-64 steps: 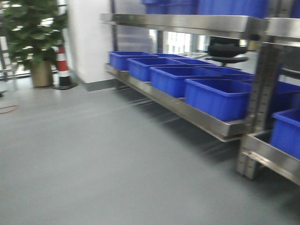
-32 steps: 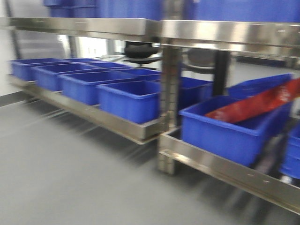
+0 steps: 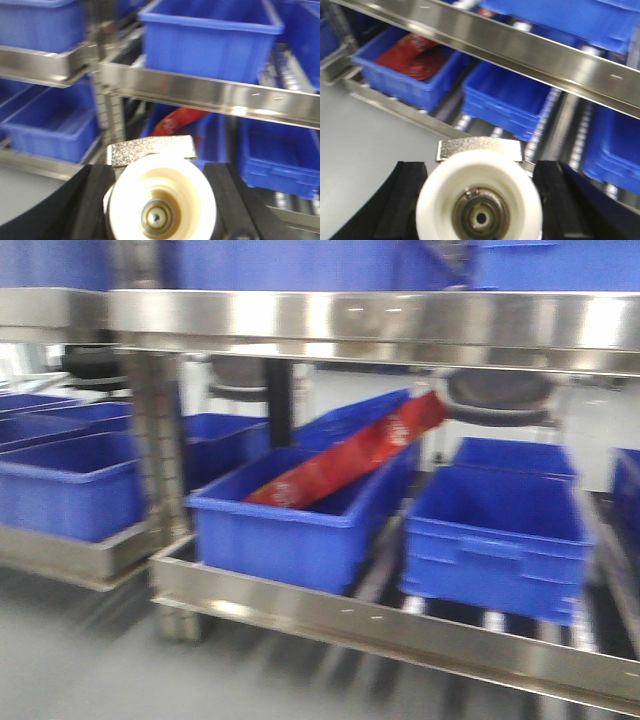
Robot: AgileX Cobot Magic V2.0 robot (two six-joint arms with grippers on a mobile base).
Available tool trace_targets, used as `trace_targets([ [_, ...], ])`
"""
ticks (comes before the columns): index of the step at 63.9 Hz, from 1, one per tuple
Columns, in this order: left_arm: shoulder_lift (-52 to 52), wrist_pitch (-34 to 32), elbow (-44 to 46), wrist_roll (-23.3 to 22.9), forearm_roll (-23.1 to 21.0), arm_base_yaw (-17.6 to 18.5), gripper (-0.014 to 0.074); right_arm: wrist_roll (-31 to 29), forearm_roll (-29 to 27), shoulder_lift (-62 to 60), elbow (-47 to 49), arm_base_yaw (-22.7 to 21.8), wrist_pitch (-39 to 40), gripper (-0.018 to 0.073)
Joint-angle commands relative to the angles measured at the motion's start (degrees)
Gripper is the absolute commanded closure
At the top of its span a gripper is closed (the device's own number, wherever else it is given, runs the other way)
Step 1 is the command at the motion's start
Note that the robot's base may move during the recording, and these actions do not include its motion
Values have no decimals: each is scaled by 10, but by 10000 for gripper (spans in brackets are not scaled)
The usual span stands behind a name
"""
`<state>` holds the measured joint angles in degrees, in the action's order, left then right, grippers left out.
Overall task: Place valve from conveyor to right shelf box
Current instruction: 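Drive the base to the steel shelf of blue bins holding both valves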
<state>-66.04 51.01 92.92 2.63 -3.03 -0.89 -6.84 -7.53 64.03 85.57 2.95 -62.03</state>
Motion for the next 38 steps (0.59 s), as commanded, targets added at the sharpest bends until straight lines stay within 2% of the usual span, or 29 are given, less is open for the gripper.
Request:
trace_targets([
  [1,2,-29,5,-3,-4,1,708,-2,4,-6,11,0,37,713],
  [38,2,-29,5,-3,-4,1,708,-2,4,-6,11,0,37,713],
])
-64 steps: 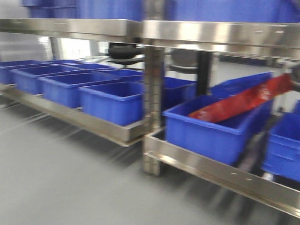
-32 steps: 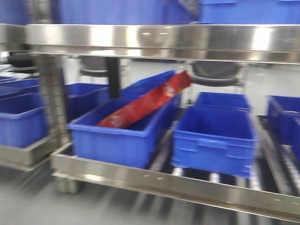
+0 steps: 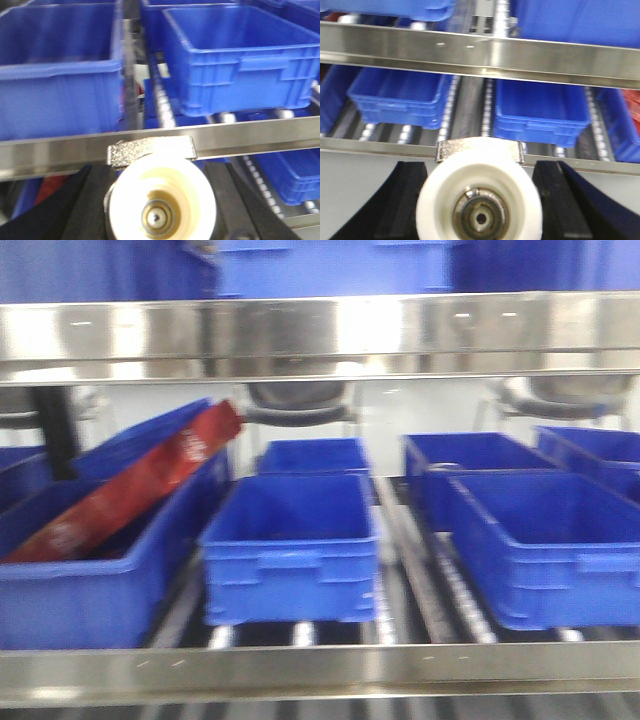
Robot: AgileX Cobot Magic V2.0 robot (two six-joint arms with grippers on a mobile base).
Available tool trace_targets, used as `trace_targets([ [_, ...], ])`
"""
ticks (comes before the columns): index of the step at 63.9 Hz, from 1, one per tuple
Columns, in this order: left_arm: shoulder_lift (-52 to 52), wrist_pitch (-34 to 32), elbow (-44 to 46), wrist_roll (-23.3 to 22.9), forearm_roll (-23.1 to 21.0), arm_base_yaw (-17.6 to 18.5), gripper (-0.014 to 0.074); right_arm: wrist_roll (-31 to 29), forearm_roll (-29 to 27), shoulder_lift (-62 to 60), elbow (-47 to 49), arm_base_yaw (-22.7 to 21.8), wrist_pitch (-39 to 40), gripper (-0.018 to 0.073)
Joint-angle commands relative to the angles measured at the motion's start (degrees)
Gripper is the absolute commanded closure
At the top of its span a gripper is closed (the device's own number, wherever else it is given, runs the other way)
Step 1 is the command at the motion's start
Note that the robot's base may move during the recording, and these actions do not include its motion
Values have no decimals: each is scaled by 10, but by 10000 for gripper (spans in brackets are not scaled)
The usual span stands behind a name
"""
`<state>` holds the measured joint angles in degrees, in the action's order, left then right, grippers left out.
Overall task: Place valve from conveyor to right shelf box
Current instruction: 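Drive the base to the steel shelf of blue bins holding both valves, then move both held valves over the blue bins on the shelf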
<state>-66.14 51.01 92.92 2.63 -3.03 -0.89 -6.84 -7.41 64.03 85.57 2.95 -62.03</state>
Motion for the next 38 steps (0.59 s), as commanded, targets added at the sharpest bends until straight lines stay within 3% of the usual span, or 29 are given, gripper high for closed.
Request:
trace_targets([
  [1,3,-29,5,-3,-4,1,708,-2,2,-6,11,0,37,713],
  [38,2,-30,5,-3,-4,1,708,-2,2,-6,11,0,37,713],
])
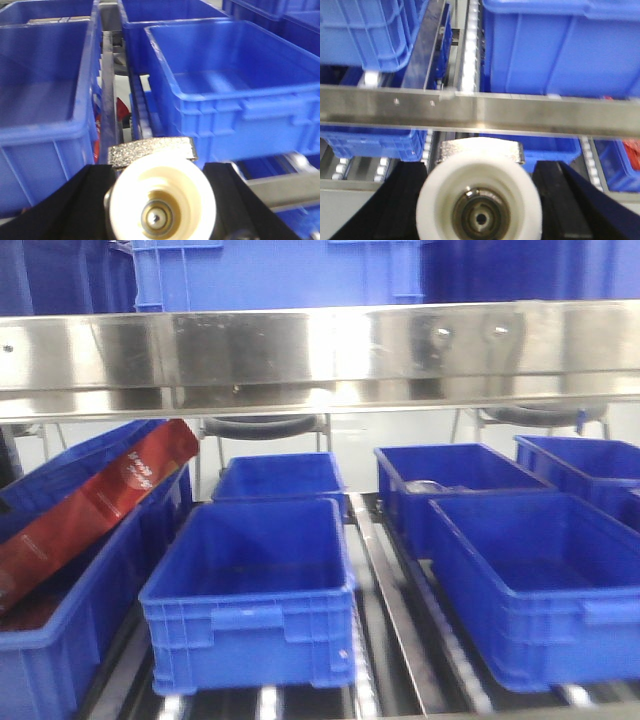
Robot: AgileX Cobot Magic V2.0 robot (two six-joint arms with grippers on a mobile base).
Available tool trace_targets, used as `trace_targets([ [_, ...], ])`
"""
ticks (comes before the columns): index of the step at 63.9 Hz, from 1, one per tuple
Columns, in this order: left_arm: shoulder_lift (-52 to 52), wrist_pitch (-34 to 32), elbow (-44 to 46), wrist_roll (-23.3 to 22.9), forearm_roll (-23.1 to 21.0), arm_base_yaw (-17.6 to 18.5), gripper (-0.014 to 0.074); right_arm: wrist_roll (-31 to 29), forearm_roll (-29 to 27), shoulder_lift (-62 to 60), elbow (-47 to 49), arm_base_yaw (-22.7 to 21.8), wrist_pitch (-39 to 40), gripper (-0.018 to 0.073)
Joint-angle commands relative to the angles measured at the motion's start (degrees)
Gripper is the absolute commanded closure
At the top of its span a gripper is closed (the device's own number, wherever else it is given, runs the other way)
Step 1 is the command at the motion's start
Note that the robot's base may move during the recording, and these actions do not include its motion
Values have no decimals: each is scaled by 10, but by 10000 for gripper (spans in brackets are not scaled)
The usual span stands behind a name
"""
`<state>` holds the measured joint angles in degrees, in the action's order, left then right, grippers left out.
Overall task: Place valve from conveyor to right shelf box
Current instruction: 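Move both held valves over the blue bins on the shelf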
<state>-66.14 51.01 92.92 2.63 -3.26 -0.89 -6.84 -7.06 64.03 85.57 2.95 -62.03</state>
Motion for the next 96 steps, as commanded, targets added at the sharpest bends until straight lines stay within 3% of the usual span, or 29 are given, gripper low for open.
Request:
trace_targets([
  [1,2,-30,5,-3,-2,1,708,-2,-1,-6,11,0,37,713],
  [96,2,-30,5,-3,-2,1,708,-2,-1,-6,11,0,37,713],
])
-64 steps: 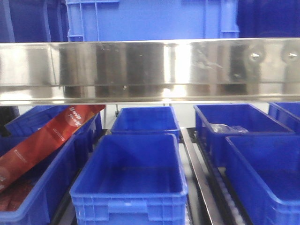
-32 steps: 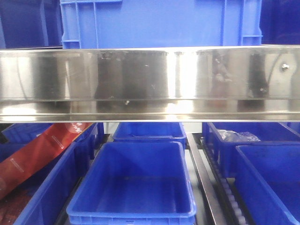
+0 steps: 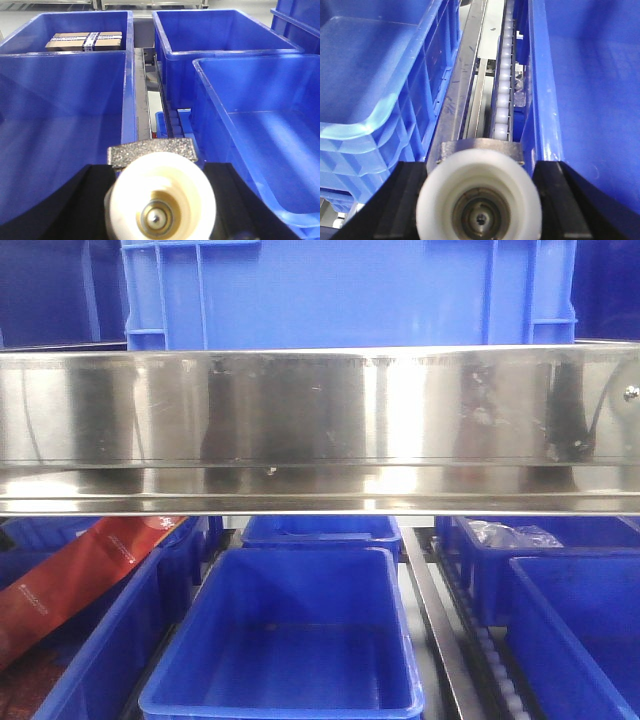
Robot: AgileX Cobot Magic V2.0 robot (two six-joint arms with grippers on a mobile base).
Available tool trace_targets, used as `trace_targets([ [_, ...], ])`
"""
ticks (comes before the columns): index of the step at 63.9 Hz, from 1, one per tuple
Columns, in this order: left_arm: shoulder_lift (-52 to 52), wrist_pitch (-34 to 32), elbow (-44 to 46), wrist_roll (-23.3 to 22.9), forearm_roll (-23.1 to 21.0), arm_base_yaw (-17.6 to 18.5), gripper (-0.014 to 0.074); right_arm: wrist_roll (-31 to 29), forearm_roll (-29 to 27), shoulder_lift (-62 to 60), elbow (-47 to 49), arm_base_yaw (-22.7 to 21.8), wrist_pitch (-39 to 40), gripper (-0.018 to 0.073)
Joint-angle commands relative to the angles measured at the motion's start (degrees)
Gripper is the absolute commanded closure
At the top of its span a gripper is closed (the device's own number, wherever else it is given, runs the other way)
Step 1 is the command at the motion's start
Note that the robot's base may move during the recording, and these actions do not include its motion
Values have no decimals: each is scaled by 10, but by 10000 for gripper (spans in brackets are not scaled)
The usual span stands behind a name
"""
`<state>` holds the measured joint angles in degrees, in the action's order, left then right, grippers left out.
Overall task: Place valve from conveyor to right shelf box
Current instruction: 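Move both held valves over the blue bins on the shelf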
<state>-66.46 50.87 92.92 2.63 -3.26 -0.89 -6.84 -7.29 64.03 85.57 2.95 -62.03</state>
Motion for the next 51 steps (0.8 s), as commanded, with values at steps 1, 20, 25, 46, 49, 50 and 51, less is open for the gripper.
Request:
trace_targets([
  [1,5,-29,5,-3,-2,1,708,-2,1,-6,11,0,37,713],
  [20,5,-29,5,-3,-2,1,708,-2,1,-6,11,0,37,713],
  [25,5,-29,5,-3,-2,1,708,-2,1,-6,11,0,37,713],
  [46,5,-29,5,-3,-2,1,708,-2,0,-6,11,0,37,713],
  [49,5,-29,5,-3,-2,1,708,-2,0,-6,11,0,37,713],
  [50,5,-29,5,-3,-2,1,708,-2,0,-6,11,0,37,713],
  [51,5,-29,5,-3,-2,1,708,-2,0,-6,11,0,37,713],
])
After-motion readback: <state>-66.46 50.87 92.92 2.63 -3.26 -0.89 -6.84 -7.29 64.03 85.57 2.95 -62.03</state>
